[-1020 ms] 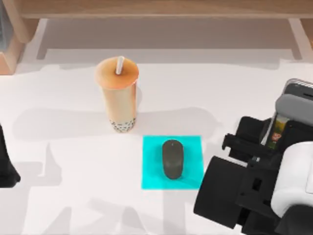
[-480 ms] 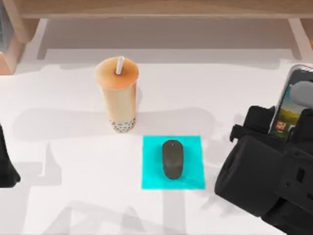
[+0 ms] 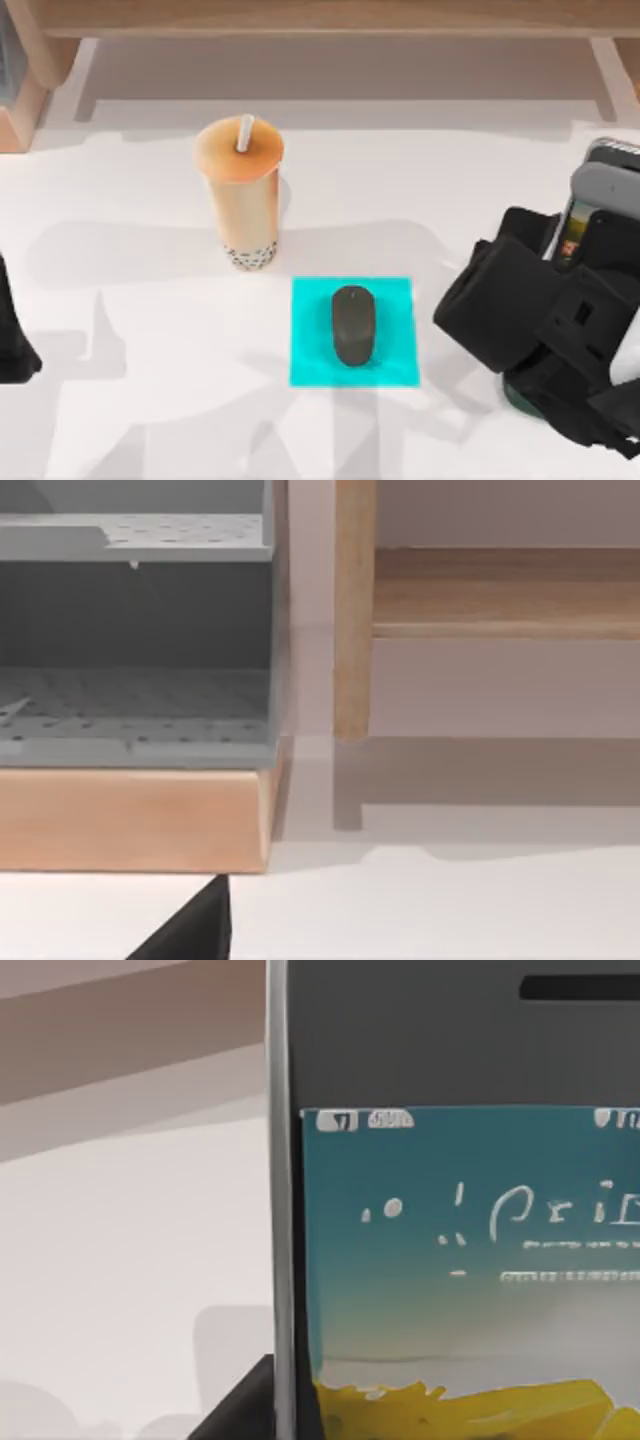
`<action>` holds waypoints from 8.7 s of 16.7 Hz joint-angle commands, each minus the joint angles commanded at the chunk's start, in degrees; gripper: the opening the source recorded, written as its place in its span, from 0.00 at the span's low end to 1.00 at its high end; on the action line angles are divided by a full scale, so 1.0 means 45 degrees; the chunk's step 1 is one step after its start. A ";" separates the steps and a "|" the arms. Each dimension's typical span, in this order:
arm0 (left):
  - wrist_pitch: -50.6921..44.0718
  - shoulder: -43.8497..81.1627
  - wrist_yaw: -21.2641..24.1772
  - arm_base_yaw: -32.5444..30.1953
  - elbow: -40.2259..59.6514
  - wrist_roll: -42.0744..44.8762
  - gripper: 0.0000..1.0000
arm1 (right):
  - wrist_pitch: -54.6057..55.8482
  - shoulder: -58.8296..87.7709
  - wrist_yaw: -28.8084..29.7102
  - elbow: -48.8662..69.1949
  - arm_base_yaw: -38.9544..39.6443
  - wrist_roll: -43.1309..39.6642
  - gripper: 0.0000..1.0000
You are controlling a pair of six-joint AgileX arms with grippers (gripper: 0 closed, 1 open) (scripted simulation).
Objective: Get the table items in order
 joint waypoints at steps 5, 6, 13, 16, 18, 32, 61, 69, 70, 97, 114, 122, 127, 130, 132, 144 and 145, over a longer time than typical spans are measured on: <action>0.0000 0.0000 0.0000 0.0000 0.0000 0.0000 1.00 | 0.0040 0.0027 -0.0005 -0.0004 -0.0033 -0.0016 0.08; 0.0000 0.0000 0.0000 0.0000 0.0000 0.0000 1.00 | 0.0040 0.0027 -0.0005 -0.0004 -0.0033 -0.0016 0.15; 0.0000 0.0000 0.0000 0.0000 0.0000 0.0000 1.00 | 0.0040 0.0027 -0.0005 -0.0004 -0.0033 -0.0016 0.68; 0.0000 0.0000 0.0000 0.0000 0.0000 0.0000 1.00 | 0.0040 0.0027 -0.0005 -0.0004 -0.0033 -0.0016 0.90; 0.0000 0.0000 0.0000 0.0000 0.0000 0.0000 1.00 | 0.0040 0.0027 -0.0005 -0.0004 -0.0033 -0.0016 1.00; 0.0000 0.0000 0.0000 0.0000 0.0000 0.0000 1.00 | 0.0055 -0.1284 0.0235 -0.0441 0.0153 0.1092 1.00; 0.0000 0.0000 0.0000 0.0000 0.0000 0.0000 1.00 | 0.2434 -0.5907 -0.4817 -0.2774 -0.1197 -0.2674 1.00; 0.0000 0.0000 0.0000 0.0000 0.0000 0.0000 1.00 | 0.7721 -1.3817 -1.1593 -0.7838 -0.8127 -1.0919 1.00; 0.0000 0.0000 0.0000 0.0000 0.0000 0.0000 1.00 | 0.8055 -1.4592 -1.2214 -0.8426 -0.9067 -1.1744 1.00; 0.7511 1.2103 -0.3655 -0.5925 0.2298 -0.0448 1.00 | 0.8727 -1.7165 -1.4160 -1.0608 -1.2150 -1.4545 1.00; 1.7125 2.5313 -0.9032 -0.9696 0.6680 -0.1015 1.00 | 0.8727 -1.7165 -1.4160 -1.0608 -1.2150 -1.4545 1.00; 1.6898 2.5678 -0.8600 -0.9266 0.7307 -0.0953 1.00 | 0.8727 -1.7165 -1.4160 -1.0608 -1.2150 -1.4545 1.00; 1.6709 2.6059 -0.8213 -0.8883 0.7905 -0.0898 1.00 | 0.8727 -1.7165 -1.4160 -1.0608 -1.2150 -1.4545 1.00; 1.6709 2.6059 -0.8213 -0.8883 0.7905 -0.0898 0.85 | 0.8727 -1.7165 -1.4160 -1.0608 -1.2150 -1.4545 1.00; 1.6709 2.6059 -0.8213 -0.8883 0.7905 -0.0898 0.70 | 0.8727 -1.7165 -1.4160 -1.0608 -1.2150 -1.4545 1.00; 1.6709 2.6059 -0.8213 -0.8883 0.7905 -0.0898 0.00 | 0.8727 -1.7165 -1.4160 -1.0608 -1.2150 -1.4545 1.00; 1.6709 2.6059 -0.8213 -0.8883 0.7905 -0.0898 0.00 | 0.8727 -1.7165 -1.4160 -1.0608 -1.2150 -1.4545 1.00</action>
